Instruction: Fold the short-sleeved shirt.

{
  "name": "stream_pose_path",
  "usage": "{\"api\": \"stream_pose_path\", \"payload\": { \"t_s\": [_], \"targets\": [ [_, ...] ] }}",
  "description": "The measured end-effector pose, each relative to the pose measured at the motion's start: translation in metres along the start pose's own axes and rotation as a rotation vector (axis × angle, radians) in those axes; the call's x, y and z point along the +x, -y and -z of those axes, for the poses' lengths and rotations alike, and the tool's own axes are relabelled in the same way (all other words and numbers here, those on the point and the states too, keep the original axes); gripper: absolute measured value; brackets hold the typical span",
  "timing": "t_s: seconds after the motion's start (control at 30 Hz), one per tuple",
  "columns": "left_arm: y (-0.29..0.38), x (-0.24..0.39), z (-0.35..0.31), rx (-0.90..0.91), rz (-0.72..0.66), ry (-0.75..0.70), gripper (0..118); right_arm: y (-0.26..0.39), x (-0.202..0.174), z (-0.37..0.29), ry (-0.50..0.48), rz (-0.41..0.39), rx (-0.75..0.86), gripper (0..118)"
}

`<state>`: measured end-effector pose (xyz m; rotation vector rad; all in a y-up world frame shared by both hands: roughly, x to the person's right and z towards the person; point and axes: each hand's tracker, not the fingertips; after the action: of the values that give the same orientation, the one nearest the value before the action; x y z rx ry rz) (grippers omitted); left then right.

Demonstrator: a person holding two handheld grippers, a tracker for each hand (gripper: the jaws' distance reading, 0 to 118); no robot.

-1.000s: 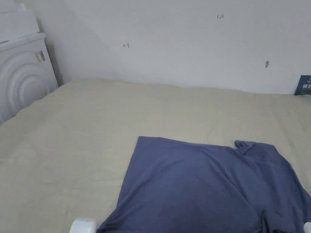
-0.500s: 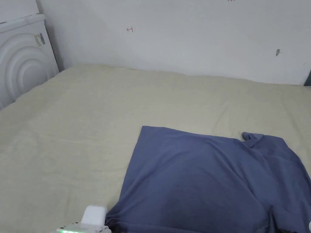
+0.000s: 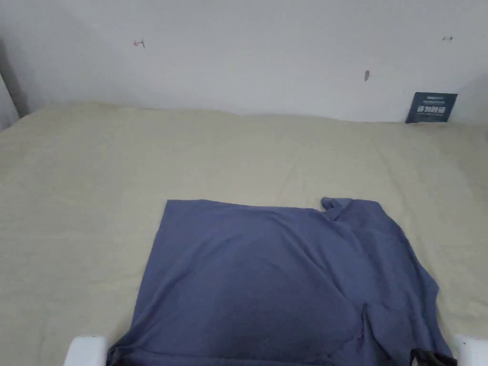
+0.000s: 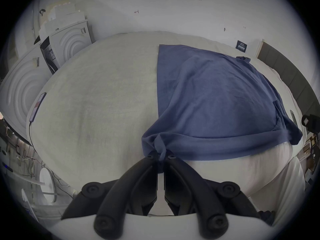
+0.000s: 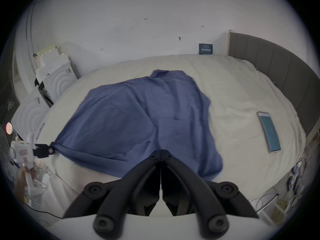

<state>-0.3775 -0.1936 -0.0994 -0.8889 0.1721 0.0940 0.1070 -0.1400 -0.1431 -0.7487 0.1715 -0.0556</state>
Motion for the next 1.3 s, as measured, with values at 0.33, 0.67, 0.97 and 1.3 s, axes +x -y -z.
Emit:
{"api": "stream_pose_path", "payload": {
  "t_s": [0.33, 0.67, 0.97, 1.3],
  "targets": [
    [-0.007, 0.0, -0.005, 0.002, -0.005, 0.003, 5, 0.013, 0.012, 0.029, 0.104, -0.089, -0.087, 118],
    [-0.01, -0.004, -0.004, -0.011, -0.022, 0.022, 5, 0.032, 0.019, 0.059, 0.1, -0.051, -0.187, 41],
    [-0.012, -0.003, -0.015, -0.002, -0.031, 0.019, 5, 0.02, 0.013, 0.039, 0.075, -0.129, -0.15, 16],
    [-0.066, 0.005, -0.017, 0.029, -0.054, -0.005, 5, -0.052, 0.012, 0.038, 0.055, -0.153, -0.064, 16]
  ]
}}
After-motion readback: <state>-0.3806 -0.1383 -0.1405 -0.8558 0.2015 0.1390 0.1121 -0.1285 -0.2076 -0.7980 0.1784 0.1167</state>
